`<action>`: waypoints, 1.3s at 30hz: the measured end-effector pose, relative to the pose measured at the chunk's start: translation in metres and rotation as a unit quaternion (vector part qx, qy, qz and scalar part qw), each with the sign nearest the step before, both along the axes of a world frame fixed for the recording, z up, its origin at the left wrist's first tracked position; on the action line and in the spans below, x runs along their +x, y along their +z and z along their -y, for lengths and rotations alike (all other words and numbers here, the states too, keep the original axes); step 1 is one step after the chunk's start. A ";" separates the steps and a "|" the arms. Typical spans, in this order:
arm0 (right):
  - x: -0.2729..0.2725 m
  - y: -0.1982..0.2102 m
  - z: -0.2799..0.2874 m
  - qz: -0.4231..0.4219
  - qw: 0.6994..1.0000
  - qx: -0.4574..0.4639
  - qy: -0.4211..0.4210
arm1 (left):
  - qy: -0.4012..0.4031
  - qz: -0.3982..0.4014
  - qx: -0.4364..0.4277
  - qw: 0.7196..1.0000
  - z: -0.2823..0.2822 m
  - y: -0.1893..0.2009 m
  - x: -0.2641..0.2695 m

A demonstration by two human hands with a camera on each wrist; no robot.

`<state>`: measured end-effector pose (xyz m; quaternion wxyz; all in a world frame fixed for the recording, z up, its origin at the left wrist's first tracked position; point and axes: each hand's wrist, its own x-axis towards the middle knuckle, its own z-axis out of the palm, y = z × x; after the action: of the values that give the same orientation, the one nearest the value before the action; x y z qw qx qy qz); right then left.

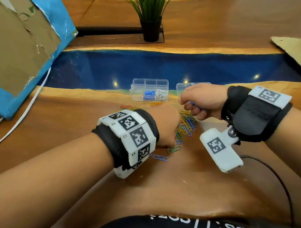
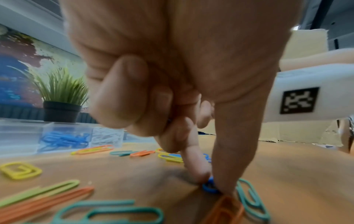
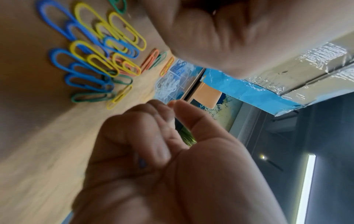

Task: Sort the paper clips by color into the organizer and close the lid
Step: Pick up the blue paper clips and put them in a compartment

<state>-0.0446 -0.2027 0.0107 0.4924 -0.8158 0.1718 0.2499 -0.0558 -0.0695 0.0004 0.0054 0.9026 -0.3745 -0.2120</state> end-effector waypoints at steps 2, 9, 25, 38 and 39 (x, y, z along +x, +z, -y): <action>0.004 0.004 -0.004 -0.017 1.000 -0.011 0.018 | -0.005 0.001 0.007 1.000 0.001 0.001 -0.001; 0.032 0.025 -0.027 0.005 0.999 -0.004 0.035 | -0.007 0.026 -0.016 1.000 0.000 -0.004 -0.005; 0.082 0.031 -0.096 0.019 0.999 -0.017 0.030 | 0.430 -0.124 -0.318 0.836 -0.087 0.010 0.073; 0.085 0.022 -0.083 0.004 0.997 -0.047 0.067 | 0.518 -0.252 -0.437 0.691 -0.055 0.029 0.085; 0.086 0.019 -0.079 0.000 0.998 -0.030 0.062 | 0.519 -0.256 -0.441 0.686 -0.052 0.030 0.084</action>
<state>0.0413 -0.1237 0.0295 0.4511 -0.8394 0.1282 0.2745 0.0286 -0.0170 0.0301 0.6074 0.7573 0.1192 -0.2083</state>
